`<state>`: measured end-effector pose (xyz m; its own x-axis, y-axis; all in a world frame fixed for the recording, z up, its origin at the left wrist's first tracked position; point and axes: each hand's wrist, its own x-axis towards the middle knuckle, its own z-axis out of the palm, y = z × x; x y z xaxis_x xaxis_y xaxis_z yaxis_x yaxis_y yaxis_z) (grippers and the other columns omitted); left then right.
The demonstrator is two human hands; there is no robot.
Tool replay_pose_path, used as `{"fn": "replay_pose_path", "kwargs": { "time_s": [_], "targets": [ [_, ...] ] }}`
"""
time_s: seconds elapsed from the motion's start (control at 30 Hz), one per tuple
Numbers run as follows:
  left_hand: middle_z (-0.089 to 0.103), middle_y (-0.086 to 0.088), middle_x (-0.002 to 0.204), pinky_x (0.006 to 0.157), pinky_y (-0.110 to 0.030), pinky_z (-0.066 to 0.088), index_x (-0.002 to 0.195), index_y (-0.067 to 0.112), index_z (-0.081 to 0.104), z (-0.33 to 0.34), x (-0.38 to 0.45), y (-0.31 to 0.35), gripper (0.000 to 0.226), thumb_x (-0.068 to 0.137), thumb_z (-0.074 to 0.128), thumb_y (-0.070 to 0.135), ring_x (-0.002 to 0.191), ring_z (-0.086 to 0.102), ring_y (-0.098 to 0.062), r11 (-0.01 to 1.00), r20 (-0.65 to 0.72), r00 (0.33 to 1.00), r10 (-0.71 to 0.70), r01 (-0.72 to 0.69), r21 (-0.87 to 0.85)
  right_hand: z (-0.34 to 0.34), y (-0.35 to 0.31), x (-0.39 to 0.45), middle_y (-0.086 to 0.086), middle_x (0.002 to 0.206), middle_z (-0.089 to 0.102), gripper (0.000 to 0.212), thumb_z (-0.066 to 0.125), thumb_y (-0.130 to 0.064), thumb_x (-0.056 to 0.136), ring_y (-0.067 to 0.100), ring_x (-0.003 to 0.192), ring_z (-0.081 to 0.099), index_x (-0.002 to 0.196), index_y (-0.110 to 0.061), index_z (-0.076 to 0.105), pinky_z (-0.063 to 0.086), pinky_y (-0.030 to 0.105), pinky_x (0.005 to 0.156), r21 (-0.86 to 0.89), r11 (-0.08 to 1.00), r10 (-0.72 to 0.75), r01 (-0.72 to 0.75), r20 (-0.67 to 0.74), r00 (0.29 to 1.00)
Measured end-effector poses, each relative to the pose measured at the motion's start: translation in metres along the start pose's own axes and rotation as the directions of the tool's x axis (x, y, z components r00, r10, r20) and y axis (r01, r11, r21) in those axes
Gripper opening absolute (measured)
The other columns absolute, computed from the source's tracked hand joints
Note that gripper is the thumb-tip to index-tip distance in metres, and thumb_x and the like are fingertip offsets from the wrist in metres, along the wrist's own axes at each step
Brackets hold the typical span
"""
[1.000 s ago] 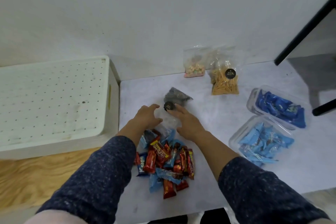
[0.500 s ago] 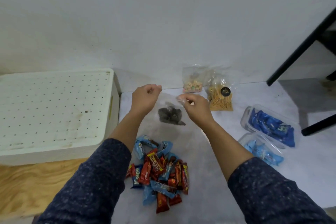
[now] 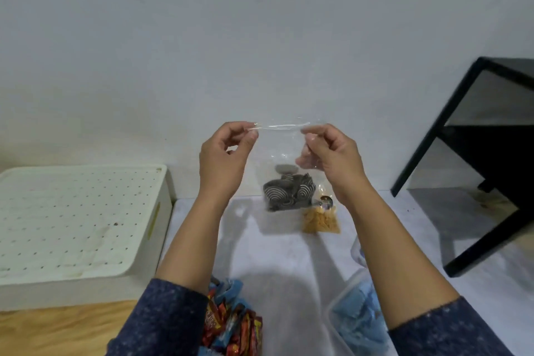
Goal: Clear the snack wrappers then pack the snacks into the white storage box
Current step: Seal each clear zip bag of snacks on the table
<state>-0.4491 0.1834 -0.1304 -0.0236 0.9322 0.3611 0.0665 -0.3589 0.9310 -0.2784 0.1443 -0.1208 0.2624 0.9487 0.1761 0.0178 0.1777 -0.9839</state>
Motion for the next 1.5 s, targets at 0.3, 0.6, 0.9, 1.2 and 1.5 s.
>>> {"fn": "replay_pose_path", "kwargs": {
  "time_s": [0.3, 0.6, 0.9, 1.2, 1.5],
  "targets": [
    [0.065, 0.018, 0.062, 0.062, -0.014, 0.05, 0.079, 0.026, 0.067, 0.034, -0.011, 0.037, 0.012, 0.088, 0.064, 0.019, 0.061, 0.057, 0.003, 0.94, -0.107, 0.984, -0.14, 0.099, -0.326, -0.026, -0.029, -0.013, -0.002, 0.07, 0.062, 0.012, 0.056, -0.011, 0.092, 0.013, 0.055, 0.065, 0.084, -0.018, 0.062, 0.052, 0.022, 0.052, 0.128, 0.987, -0.094, 0.1, -0.051, 0.994],
    [0.061, 0.011, 0.072, 0.066, -0.017, 0.054, 0.076, 0.023, 0.064, 0.044, -0.022, 0.046, 0.014, 0.089, 0.062, 0.019, 0.065, 0.057, 0.004, 0.94, -0.093, 0.984, -0.151, 0.114, -0.322, -0.041, -0.032, -0.012, -0.004, 0.068, 0.063, 0.018, 0.057, -0.003, 0.089, 0.013, 0.067, 0.063, 0.075, -0.014, 0.062, 0.052, 0.024, 0.063, 0.192, 0.969, -0.143, 0.155, -0.071, 0.987],
    [0.058, 0.01, 0.07, 0.064, -0.018, 0.051, 0.075, 0.022, 0.064, 0.045, -0.028, 0.046, 0.016, 0.09, 0.062, 0.016, 0.063, 0.055, 0.003, 0.939, -0.138, 0.978, -0.158, 0.106, -0.326, -0.038, -0.027, -0.016, -0.005, 0.069, 0.066, 0.017, 0.057, -0.003, 0.09, 0.012, 0.068, 0.062, 0.078, -0.014, 0.064, 0.051, 0.022, 0.063, 0.185, 0.966, -0.182, 0.178, 0.001, 0.983],
    [0.06, 0.018, 0.057, 0.067, -0.024, 0.05, 0.074, 0.025, 0.066, 0.042, -0.033, 0.047, 0.017, 0.087, 0.065, 0.014, 0.055, 0.051, 0.003, 0.981, -0.057, 0.993, -0.1, 0.089, -0.175, -0.033, -0.027, -0.018, -0.004, 0.068, 0.067, 0.015, 0.059, -0.003, 0.089, 0.011, 0.065, 0.06, 0.08, -0.013, 0.066, 0.05, 0.021, 0.062, 0.166, 0.97, -0.183, 0.178, 0.016, 0.983],
    [0.065, 0.019, 0.061, 0.066, -0.023, 0.05, 0.073, 0.026, 0.067, 0.038, -0.036, 0.052, 0.015, 0.083, 0.069, 0.015, 0.059, 0.056, 0.006, 0.98, 0.011, 0.993, -0.115, 0.115, -0.165, -0.028, -0.029, -0.023, -0.002, 0.067, 0.069, 0.013, 0.062, -0.003, 0.086, 0.013, 0.065, 0.061, 0.078, -0.012, 0.068, 0.05, 0.022, 0.062, 0.162, 0.973, -0.172, 0.164, 0.034, 0.985]
  ]
}}
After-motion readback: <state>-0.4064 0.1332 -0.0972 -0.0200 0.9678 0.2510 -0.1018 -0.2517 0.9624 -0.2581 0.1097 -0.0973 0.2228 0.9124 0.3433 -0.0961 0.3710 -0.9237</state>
